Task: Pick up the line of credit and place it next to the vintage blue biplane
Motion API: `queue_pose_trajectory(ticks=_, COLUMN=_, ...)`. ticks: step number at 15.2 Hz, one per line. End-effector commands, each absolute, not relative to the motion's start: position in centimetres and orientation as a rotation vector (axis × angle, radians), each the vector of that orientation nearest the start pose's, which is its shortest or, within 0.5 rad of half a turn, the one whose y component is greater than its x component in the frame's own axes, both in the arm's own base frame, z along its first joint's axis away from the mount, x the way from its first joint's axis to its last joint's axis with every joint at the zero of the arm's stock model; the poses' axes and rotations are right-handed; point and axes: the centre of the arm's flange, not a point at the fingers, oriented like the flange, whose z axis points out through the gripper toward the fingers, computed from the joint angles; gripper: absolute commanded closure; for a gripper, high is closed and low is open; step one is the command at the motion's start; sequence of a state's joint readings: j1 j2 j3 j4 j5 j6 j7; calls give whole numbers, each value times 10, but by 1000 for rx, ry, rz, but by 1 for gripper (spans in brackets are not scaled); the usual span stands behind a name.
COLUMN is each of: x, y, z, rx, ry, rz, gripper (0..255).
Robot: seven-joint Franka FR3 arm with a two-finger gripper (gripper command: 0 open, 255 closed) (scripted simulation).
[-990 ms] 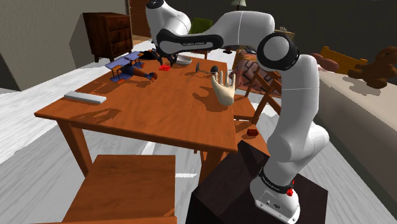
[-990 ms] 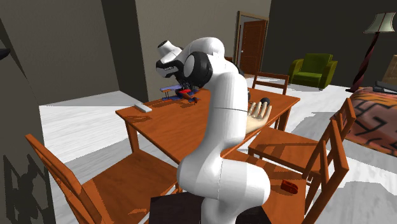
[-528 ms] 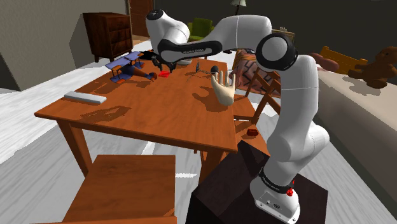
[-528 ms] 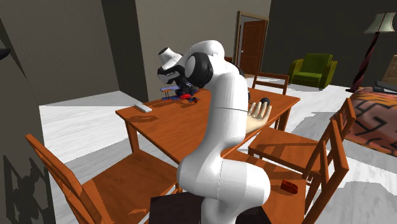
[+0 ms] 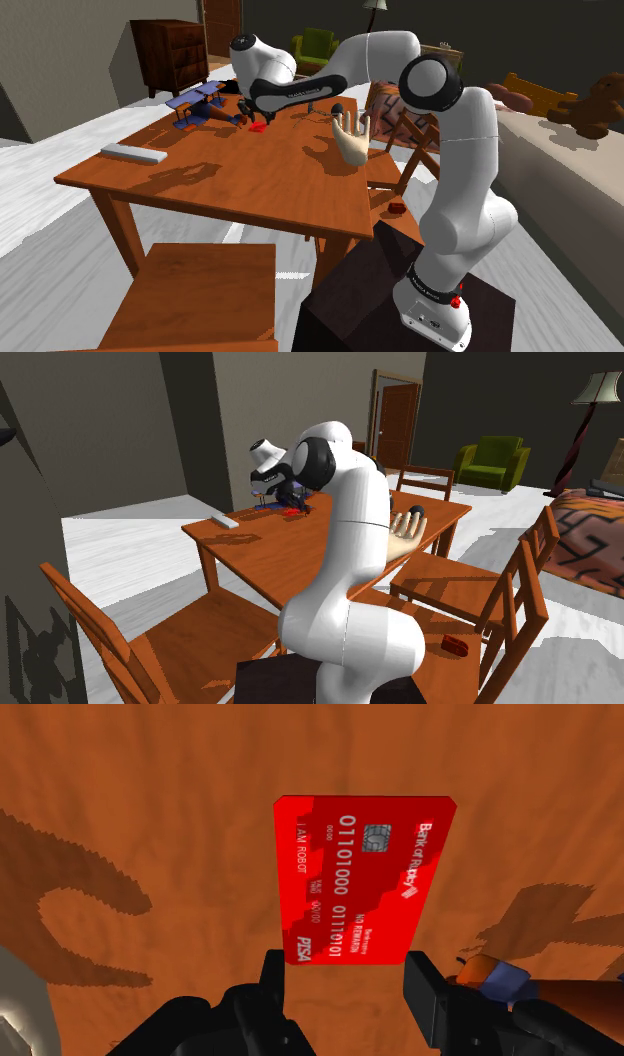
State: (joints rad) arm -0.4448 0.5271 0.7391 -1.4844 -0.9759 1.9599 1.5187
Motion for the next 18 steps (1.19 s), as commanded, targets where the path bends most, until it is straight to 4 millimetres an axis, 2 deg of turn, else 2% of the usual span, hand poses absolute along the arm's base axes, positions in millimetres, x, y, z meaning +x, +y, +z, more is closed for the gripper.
queue_pose_trajectory(ticks=1, x=699, y=56, z=437, rx=-2921, ry=1542, rz=-871, gripper=255)
queue_pose_trajectory(ticks=18, x=699, y=56, z=348, rx=-2921, ry=1542, rz=-871, gripper=255)
